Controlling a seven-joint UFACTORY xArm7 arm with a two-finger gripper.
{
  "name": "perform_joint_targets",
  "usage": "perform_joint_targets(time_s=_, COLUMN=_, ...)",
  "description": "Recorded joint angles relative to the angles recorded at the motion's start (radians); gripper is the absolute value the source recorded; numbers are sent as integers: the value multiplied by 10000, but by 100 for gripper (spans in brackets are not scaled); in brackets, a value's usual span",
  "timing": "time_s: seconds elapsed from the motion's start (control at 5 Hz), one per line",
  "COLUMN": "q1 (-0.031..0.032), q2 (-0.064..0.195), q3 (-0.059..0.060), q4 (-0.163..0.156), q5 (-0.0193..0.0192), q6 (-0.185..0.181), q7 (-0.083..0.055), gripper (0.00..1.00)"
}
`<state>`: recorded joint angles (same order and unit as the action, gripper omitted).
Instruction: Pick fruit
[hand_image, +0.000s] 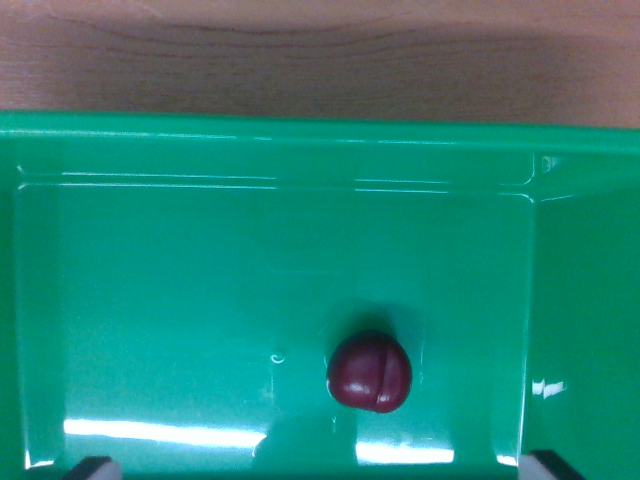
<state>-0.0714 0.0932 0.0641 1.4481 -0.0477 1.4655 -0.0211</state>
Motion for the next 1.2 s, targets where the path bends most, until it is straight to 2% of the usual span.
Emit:
perform_joint_targets(time_s=0.2, q1=0, q2=0, q3=0, q4=0, q5=0, q6=0, q7=0, gripper=0)
perform_joint_targets(time_s=0.4, q1=-30, q2=112, q3=-23, q4=-323, q5=-32, q6=-394, q7=65, gripper=0)
perform_joint_targets(time_s=0.6, q1=-30, q2=112, q3=-23, q4=-323, q5=-32, q6=-394, q7=65, gripper=0)
perform_joint_targets(time_s=1.2, q1=-132, q2=494, q3=-101, q4=-1427, q5=-143, q6=-1740, q7=286, gripper=0)
